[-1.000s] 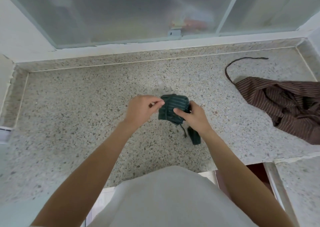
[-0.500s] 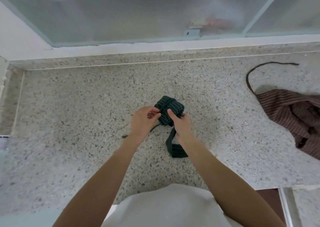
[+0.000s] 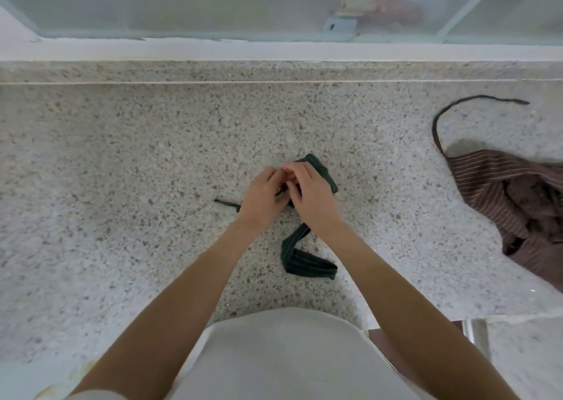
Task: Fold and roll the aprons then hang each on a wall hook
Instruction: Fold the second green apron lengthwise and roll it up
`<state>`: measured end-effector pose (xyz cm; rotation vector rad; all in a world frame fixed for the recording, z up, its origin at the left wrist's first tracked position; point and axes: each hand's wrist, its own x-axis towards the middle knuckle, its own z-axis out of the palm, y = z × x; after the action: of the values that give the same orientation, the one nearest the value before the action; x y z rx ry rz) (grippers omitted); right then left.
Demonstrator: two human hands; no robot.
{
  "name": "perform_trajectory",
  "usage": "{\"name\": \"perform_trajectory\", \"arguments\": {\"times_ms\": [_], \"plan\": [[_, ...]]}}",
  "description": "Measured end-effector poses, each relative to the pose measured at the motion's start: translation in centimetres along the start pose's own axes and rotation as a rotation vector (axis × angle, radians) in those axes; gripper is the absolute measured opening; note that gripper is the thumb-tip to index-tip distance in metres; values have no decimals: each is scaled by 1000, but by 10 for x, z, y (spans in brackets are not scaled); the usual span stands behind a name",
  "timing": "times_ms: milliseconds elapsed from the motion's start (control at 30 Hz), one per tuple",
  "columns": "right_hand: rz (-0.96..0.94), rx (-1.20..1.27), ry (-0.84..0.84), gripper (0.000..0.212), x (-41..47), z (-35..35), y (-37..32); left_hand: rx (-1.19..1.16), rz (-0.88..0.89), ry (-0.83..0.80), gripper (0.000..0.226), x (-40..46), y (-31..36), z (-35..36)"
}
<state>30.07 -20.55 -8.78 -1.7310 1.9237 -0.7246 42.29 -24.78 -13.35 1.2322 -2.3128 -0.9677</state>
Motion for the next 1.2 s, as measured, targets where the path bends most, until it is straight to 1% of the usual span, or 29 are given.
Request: {"name": "perform_trajectory", "arguments": {"times_ms": [67,133,200,267,333,367,400,467,533,633,700,733,767,800,867,900,967,1033,1100,1200], "plan": [[-48,-70,-68,22,3,5,8,-69,-83,19,19,-7,-7,-4],[-68,-111,-108,16,3,9,17,-79,-156,55,13,-19,-20,-12],[-108,-204,-134,13,4,13,23,18,-106,143,9,-32,-30,-18],[-175,-371,-157,15,8,14,24,130,41,183,7,-40,-30,-17],[-260,-516,-173,16,14,14,18,205,164,119,11,-45,-26,-7],[-319,-572,-178,16,16,13,14,236,170,75,11,-45,-22,-2],[-375,-630,-196,15,18,13,11,272,150,47,12,-45,-21,4],[-448,-723,-257,14,17,13,7,367,60,15,22,-43,-18,9],[-458,-710,-323,20,16,13,7,450,11,3,25,-40,-13,7],[-376,-613,-419,27,19,12,7,559,-35,-29,27,-33,-14,1],[-293,-580,-424,23,23,13,8,619,-59,-65,30,-26,-18,-7],[-244,-584,-434,17,25,13,8,628,-61,-59,30,-23,-21,-10],[-193,-592,-429,12,25,14,8,623,-67,-73,28,-22,-22,-15],[-155,-613,-441,15,26,15,7,619,-61,-87,25,-20,-24,-17],[-135,-647,-452,20,27,16,3,629,-56,-126,13,-19,-25,-18],[-130,-660,-448,20,27,16,-1,611,-69,-121,17,-20,-24,-19],[-120,-649,-443,19,28,20,-7,547,-126,-144,34,-22,-19,-24],[-102,-601,-488,18,27,25,-12,485,-201,-159,38,-21,-13,-31],[-89,-500,-523,20,25,27,-16,402,-290,-160,40,-19,-9,-39],[-31,-303,-527,24,27,24,-14,149,-447,-142,45,-18,-11,-42]]}}
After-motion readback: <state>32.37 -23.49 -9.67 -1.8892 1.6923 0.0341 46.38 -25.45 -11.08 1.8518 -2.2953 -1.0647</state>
